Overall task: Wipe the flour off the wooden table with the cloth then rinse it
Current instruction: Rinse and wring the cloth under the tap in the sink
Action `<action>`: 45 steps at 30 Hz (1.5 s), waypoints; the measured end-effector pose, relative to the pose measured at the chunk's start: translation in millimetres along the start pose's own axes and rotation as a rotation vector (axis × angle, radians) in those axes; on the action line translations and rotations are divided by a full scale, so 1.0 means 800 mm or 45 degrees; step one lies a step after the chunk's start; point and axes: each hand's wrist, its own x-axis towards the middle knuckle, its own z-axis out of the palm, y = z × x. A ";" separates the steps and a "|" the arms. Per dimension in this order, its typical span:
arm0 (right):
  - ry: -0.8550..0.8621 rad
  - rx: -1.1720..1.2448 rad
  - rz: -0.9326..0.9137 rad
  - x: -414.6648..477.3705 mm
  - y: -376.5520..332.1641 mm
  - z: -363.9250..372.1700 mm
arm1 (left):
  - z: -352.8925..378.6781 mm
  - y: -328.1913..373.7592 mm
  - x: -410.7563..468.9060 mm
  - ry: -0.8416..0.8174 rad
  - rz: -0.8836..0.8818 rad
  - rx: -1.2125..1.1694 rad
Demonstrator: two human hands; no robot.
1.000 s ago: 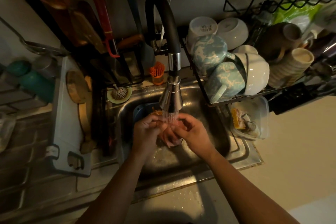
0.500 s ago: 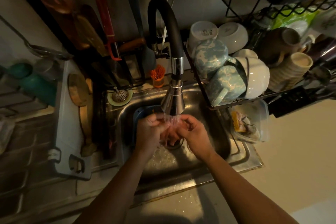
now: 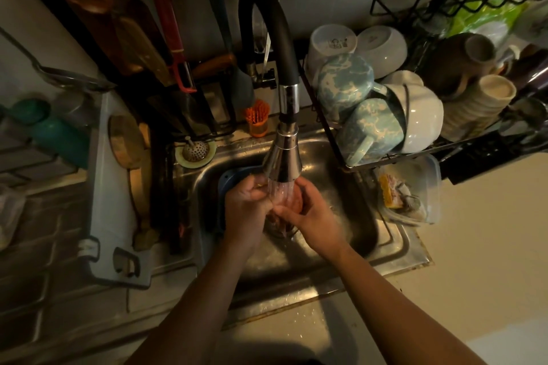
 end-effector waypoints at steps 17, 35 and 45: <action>-0.331 -0.028 0.111 0.000 -0.010 -0.018 | -0.021 -0.015 -0.012 -0.066 0.263 0.295; 0.104 -0.167 -0.076 -0.004 0.009 0.006 | -0.027 -0.015 0.006 -0.027 0.208 0.308; 0.000 -0.067 0.042 0.002 0.001 0.006 | -0.025 -0.021 0.006 0.092 0.224 0.334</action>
